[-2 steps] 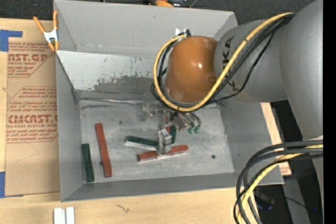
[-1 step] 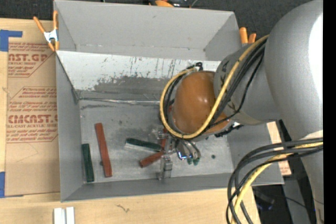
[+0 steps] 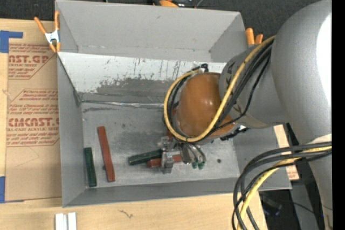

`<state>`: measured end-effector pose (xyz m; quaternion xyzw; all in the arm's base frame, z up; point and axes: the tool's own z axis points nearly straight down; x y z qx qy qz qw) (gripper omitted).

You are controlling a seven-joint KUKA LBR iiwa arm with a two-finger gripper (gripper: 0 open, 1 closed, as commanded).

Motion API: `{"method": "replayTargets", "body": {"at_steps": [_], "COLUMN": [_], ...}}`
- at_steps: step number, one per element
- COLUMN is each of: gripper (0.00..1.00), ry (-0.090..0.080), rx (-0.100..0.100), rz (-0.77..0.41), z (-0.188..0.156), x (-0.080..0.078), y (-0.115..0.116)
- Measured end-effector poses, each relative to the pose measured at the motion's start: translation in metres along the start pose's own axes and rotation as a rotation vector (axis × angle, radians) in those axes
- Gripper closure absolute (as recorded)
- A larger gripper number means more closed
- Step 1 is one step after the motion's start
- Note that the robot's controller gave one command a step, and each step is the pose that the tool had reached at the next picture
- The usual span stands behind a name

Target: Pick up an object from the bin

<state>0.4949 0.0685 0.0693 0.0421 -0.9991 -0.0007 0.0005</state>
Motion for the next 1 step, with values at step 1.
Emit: {"method": "replayTargets", "body": {"at_steps": [1], "gripper": [1.0], "ry": [-0.008], "rx": [0.002], "rz": [-0.005], "z": [-0.1335], "x": [-0.0202], "y": [-0.0103]}}
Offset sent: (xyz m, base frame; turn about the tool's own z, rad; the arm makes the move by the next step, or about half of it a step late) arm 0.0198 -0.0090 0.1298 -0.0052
